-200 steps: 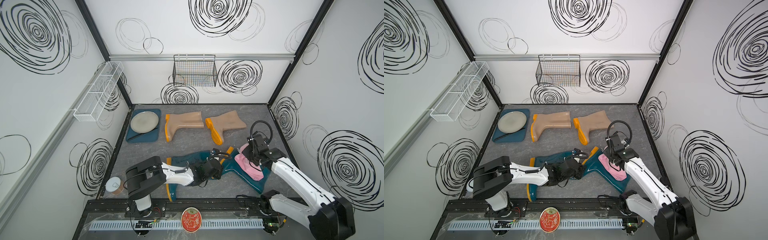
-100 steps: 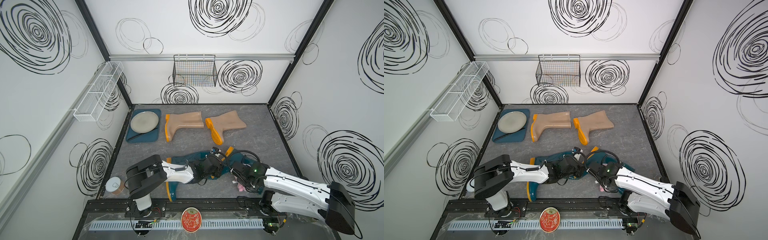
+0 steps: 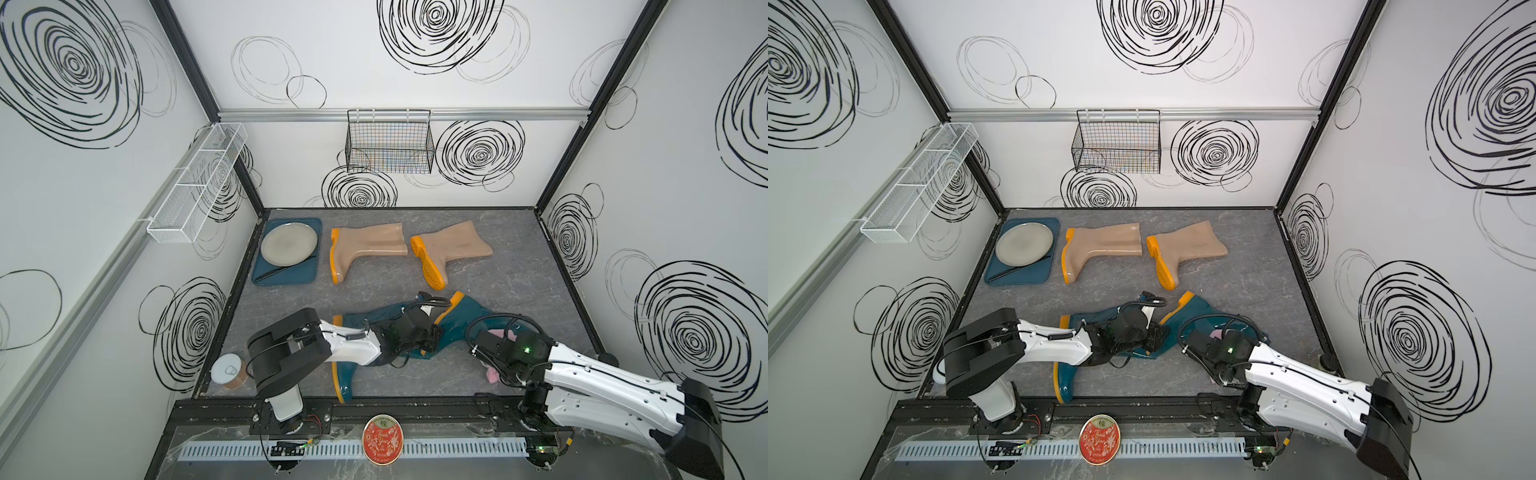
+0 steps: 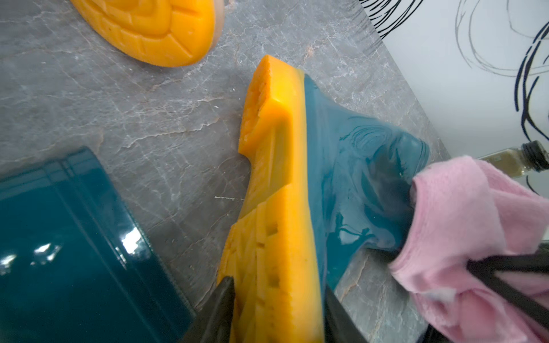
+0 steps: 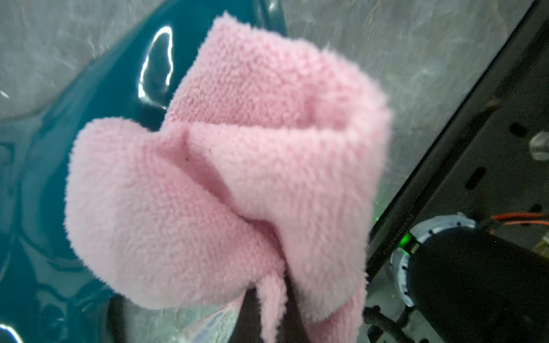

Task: Wipe the rubber boots with a cloth
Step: Wipe the dirt off the rubber boot.

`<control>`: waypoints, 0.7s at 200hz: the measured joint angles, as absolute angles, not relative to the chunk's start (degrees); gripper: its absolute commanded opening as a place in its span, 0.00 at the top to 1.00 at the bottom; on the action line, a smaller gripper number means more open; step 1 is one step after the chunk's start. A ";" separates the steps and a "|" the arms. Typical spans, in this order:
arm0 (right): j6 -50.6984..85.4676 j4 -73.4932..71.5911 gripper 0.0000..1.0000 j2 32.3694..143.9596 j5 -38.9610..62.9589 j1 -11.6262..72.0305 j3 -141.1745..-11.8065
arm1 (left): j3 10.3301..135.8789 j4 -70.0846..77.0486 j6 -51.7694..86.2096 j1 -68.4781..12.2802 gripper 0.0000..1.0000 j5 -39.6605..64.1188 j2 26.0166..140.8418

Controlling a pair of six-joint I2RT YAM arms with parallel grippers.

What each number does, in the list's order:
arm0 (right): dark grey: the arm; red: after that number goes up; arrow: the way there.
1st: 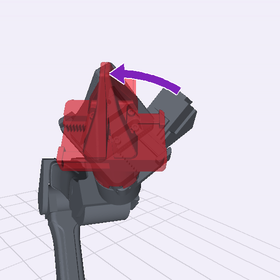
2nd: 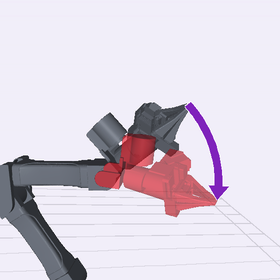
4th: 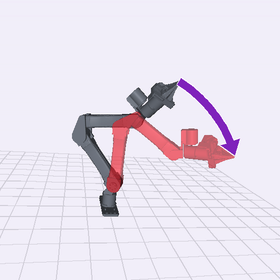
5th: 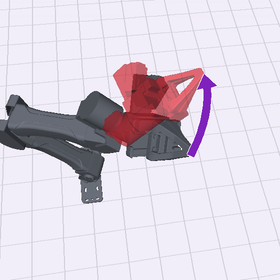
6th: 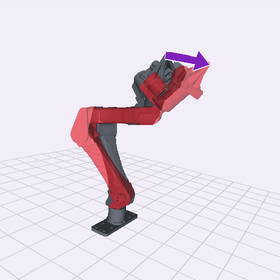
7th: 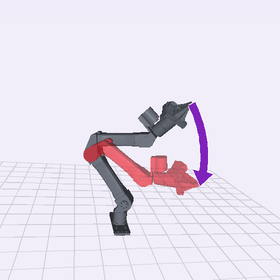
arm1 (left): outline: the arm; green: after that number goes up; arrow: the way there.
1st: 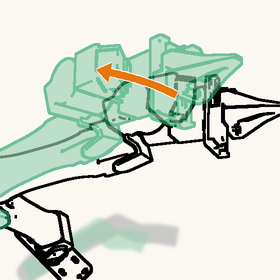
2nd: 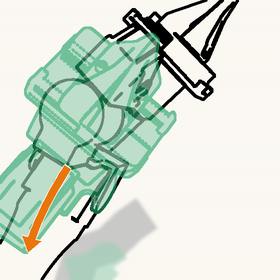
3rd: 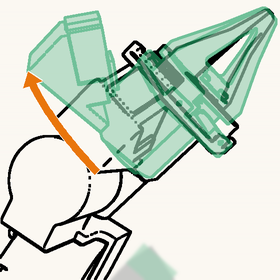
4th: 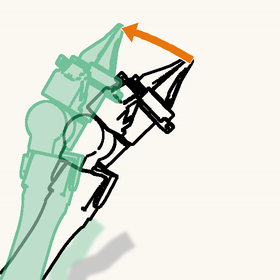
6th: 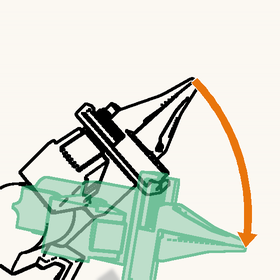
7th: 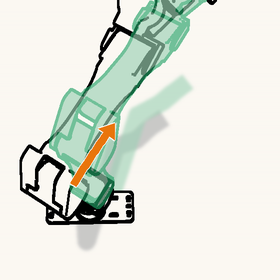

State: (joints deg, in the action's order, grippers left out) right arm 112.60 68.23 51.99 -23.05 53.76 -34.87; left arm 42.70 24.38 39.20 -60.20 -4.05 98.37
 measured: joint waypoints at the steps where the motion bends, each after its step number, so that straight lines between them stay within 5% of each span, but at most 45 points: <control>1: 112.20 68.14 1.00 51.90 -23.29 52.93 -34.98 | 42.68 24.38 39.20 -60.18 0.54 -4.05 98.35; 75: 82.21 54.02 1.00 49.71 -23.14 14.66 -30.74 | 41.74 25.43 39.62 -60.16 0.53 -4.05 98.24; 101: 77.58 49.82 1.00 52.58 -17.19 15.18 -30.65 | 41.76 25.19 39.75 -60.51 0.53 -4.23 98.24; 140: 77.78 39.03 1.00 62.04 -12.05 33.89 -31.24 | 42.63 23.57 39.75 -60.84 0.52 -4.54 98.32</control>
State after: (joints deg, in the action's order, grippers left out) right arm 77.78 39.03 62.04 -12.05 33.89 -31.24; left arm 42.63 23.57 39.75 -60.84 -4.54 98.32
